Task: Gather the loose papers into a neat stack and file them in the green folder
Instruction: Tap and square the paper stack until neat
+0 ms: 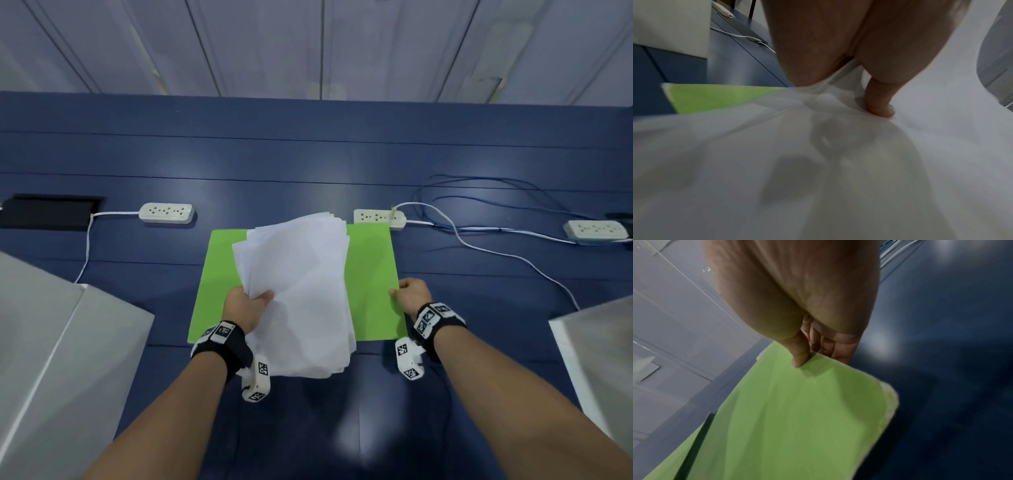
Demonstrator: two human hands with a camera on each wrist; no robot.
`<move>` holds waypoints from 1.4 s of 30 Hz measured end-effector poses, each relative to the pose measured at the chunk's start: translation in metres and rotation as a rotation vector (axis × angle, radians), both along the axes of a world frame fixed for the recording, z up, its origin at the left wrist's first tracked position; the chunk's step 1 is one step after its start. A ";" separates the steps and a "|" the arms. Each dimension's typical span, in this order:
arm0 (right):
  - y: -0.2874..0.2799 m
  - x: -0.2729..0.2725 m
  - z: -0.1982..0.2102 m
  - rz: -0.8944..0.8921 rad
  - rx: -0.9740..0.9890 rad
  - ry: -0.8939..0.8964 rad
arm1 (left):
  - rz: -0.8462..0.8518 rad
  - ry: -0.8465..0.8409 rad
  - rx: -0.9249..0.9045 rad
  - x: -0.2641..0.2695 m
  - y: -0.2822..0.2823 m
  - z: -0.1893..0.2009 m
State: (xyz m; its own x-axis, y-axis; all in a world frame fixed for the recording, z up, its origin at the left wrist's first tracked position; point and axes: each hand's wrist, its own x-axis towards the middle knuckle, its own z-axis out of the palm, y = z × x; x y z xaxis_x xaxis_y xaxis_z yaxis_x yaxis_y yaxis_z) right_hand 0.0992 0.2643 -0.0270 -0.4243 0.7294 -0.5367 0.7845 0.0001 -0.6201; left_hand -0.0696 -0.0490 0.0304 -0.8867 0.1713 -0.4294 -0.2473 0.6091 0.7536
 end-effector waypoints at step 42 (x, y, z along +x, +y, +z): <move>-0.097 0.118 0.135 -0.007 -0.006 0.796 | -0.160 0.099 0.638 0.117 0.038 0.084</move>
